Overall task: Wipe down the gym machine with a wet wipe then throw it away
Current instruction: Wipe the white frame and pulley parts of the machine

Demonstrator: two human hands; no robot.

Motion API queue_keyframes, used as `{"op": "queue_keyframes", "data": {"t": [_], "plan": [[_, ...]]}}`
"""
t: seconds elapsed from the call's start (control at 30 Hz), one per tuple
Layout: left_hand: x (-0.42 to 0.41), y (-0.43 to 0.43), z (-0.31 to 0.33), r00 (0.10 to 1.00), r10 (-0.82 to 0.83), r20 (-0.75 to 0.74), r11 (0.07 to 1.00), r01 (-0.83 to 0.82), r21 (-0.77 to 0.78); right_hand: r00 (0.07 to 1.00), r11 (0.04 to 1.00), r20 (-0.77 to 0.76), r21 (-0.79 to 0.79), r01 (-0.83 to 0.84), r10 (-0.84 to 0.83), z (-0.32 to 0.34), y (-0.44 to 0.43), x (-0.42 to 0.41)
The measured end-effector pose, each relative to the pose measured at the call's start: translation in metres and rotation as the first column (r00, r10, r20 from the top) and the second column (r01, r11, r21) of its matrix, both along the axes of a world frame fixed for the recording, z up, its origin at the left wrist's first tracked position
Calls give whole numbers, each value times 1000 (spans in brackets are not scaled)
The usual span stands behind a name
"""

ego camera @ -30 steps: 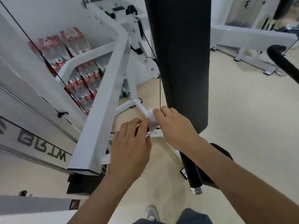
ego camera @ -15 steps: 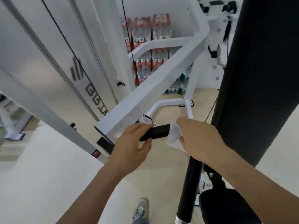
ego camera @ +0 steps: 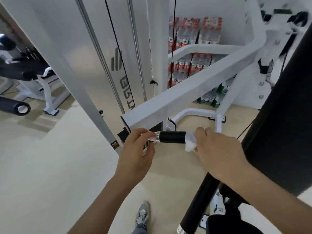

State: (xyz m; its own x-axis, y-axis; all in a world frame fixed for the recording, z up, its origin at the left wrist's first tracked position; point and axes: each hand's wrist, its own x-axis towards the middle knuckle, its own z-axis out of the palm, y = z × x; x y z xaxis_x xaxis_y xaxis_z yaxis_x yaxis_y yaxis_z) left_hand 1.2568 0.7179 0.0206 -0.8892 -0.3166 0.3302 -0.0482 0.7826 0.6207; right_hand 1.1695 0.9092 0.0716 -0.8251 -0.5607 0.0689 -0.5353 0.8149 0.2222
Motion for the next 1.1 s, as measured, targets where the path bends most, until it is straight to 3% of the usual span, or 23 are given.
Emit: {"op": "queue_keyframes", "data": {"t": [0.07,0.1,0.17,0.23,0.3,0.33,0.37,0.4,0.43,0.47,0.53,0.6,0.67,0.73,0.83,0.93,0.97,1.03,1.1], "plan": [[-5,3,7,1000,1,30,999,-2,50,999,996,29,84,-25,22,-5,-25,7],[-8,3,10,999,8,54,997,-12,73,996,997,65,53,-61,58,-9,-45,11],[-12,-2,15,995,30,100,994,-39,97,980,979,90,-117,-166,177,-13,-84,18],[-13,-13,24,990,77,116,970,-102,219,957,933,224,-347,-98,184,-15,-106,17],[-13,-27,41,985,125,119,831,-169,530,918,761,344,-644,77,198,-12,-112,20],[-14,-34,51,987,125,104,720,-162,674,933,590,280,-802,97,228,-6,-114,20],[-15,-40,59,990,121,74,633,-135,762,966,454,124,-891,8,225,-1,-119,20],[-17,-47,66,991,124,42,594,-108,797,976,396,-30,-911,-115,216,0,-125,17],[-19,-55,69,991,133,8,577,-84,812,959,404,-130,-887,-226,250,1,-131,12],[-21,-64,71,989,145,-23,567,-64,822,935,481,-144,-826,-294,324,-2,-138,6],[-24,-82,67,981,189,-42,609,-83,789,900,755,34,-558,-344,435,-11,-150,-1],[-25,-98,59,971,237,-46,797,-167,580,886,864,138,-332,-379,442,-27,-150,-6],[-26,-106,53,982,164,-90,947,-131,293,856,838,195,-392,-379,479,-33,-145,-11],[-30,-105,45,998,-28,-56,990,36,140,827,703,262,-680,-207,497,-27,-142,-15],[-43,-98,45,976,-191,101,966,168,196,848,387,361,-899,205,388,-8,-143,-25],[-64,-104,60,975,-200,100,814,109,570,789,130,495,-866,483,365,10,-150,-37],[-71,-107,65,971,-222,87,775,121,621,747,60,541,-823,565,386,12,-151,-42],[-81,-110,70,970,-231,76,765,132,631,660,-26,595,-734,679,458,14,-152,-50],[-89,-111,75,990,-135,29,827,96,553,636,-44,572,-724,688,518,14,-146,-56]]}}
